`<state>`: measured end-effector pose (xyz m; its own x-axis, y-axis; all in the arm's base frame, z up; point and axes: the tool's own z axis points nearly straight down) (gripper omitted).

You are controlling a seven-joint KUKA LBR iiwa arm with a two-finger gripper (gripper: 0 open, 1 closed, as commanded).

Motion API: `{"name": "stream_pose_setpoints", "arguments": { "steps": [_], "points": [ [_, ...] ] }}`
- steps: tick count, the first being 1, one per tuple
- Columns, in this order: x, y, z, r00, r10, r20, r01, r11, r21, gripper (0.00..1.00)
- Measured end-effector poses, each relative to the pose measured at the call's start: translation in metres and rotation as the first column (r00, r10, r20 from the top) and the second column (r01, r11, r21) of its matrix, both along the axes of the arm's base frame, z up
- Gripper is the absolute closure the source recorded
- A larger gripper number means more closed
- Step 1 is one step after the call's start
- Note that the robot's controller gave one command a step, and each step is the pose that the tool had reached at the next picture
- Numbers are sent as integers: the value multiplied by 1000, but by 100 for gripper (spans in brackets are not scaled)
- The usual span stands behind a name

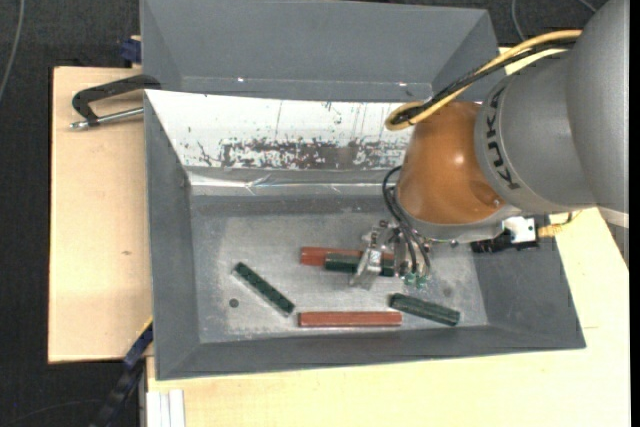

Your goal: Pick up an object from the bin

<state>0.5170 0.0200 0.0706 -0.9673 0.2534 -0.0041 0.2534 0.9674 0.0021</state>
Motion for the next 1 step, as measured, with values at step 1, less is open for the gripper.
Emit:
{"name": "stream_pose_setpoints", "arguments": {
  "steps": [1],
  "points": [
    [-1,0,3,1000,1,-4,-1,1000,0,100]
  ]
}}
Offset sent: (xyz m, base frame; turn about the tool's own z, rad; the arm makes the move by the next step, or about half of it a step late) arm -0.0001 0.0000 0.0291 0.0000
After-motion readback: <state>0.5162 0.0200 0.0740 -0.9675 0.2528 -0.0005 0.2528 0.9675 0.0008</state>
